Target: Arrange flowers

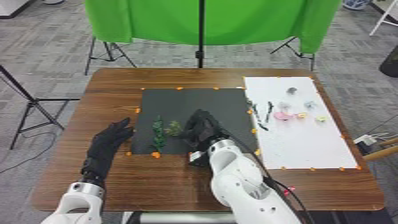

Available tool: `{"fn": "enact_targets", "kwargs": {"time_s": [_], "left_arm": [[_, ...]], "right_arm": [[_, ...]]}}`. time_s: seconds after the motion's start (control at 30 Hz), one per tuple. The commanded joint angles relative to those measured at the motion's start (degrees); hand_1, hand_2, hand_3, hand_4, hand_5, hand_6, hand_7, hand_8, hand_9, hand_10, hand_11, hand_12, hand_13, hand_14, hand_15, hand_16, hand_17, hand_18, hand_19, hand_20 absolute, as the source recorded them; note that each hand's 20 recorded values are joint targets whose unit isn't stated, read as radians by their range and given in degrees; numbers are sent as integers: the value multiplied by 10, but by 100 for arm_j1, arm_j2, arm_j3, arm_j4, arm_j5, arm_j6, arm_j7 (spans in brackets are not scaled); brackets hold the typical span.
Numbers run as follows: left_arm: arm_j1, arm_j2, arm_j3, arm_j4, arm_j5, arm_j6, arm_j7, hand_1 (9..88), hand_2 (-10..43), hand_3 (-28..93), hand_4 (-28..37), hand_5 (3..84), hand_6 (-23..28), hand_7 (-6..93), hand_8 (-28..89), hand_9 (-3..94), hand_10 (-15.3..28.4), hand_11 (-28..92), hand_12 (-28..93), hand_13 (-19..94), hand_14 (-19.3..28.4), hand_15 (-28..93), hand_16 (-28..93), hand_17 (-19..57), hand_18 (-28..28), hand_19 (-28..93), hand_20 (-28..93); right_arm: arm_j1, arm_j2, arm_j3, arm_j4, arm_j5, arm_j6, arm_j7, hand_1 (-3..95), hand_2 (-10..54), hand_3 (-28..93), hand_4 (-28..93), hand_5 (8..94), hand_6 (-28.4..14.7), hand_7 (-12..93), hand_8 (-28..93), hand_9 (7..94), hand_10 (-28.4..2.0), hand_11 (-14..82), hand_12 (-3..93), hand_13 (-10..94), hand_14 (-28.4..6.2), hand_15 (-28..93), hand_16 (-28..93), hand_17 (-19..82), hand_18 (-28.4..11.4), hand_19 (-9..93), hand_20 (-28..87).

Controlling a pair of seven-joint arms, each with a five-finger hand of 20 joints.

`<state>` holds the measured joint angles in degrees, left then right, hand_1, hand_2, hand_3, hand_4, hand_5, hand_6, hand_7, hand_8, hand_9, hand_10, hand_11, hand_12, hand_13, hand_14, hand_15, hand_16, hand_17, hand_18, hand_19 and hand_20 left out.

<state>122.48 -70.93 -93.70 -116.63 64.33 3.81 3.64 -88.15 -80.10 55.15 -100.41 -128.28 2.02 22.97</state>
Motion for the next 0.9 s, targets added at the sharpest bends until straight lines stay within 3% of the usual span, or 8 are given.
{"fn": "enact_targets", "kwargs": {"time_s": [0.03,0.2,0.23,0.27,0.3,0.57,0.73,0.9], "left_arm": [[22,-36,8,50,42,-96,-87,193,21,620,-253,433,59,13,-33,417,152,132,142,320,163,84,41,38,107,10,167],[35,-44,1,43,55,-118,-98,194,21,620,-252,431,58,12,-33,417,152,133,143,319,163,83,41,38,108,10,167],[35,-47,-2,43,54,-125,-104,194,20,621,-251,431,58,13,-33,417,151,133,143,320,163,84,41,38,108,10,167],[51,-49,-10,37,55,-121,-96,193,20,621,-252,430,57,13,-33,417,151,134,143,320,162,84,42,38,108,10,167],[51,-53,-14,37,56,-131,-105,193,19,622,-252,430,57,13,-34,417,151,134,143,320,162,84,42,38,108,10,167],[69,-66,-45,27,57,-137,-103,192,15,628,-257,425,47,22,-35,417,139,133,143,318,154,84,40,37,108,10,166],[109,-73,-62,3,59,-134,-108,190,13,635,-262,425,44,31,-39,418,136,134,142,318,151,84,37,36,107,10,165],[83,-71,-64,6,68,-138,-99,191,13,637,-263,425,45,37,-40,419,140,135,141,316,155,84,37,36,107,10,165]], "right_arm": [[-36,-45,5,42,-186,79,-167,815,-95,-283,331,790,-28,200,131,881,-125,362,252,925,-40,549,313,674,-102,932,498],[-87,-36,117,52,-335,81,-194,744,-95,-265,423,777,-24,211,50,878,-127,368,249,925,-40,550,313,672,-103,932,498],[-99,-28,144,40,-342,79,-180,594,-95,163,116,776,-23,215,21,878,-127,369,250,925,-40,551,314,672,-103,932,498],[-104,-29,173,39,-374,70,-190,478,-95,477,-124,777,-22,222,-46,878,-128,370,250,925,-40,551,313,672,-104,932,499],[-118,-32,219,25,-407,52,-204,425,-95,604,-220,776,-21,224,-74,877,-129,371,251,925,-40,551,313,672,-104,932,499],[-270,289,478,-494,-485,-291,12,276,-95,644,-167,767,-31,198,-81,877,-135,370,252,924,-43,551,317,670,-108,932,502],[-379,470,524,-935,-336,-1342,335,265,40,667,-83,787,-35,197,-71,887,-141,370,254,929,-48,556,316,675,-112,932,512],[-516,555,454,-1108,-325,-1714,395,268,79,646,-70,796,-38,192,-71,895,-146,368,257,930,-50,559,317,679,-113,932,516]]}}
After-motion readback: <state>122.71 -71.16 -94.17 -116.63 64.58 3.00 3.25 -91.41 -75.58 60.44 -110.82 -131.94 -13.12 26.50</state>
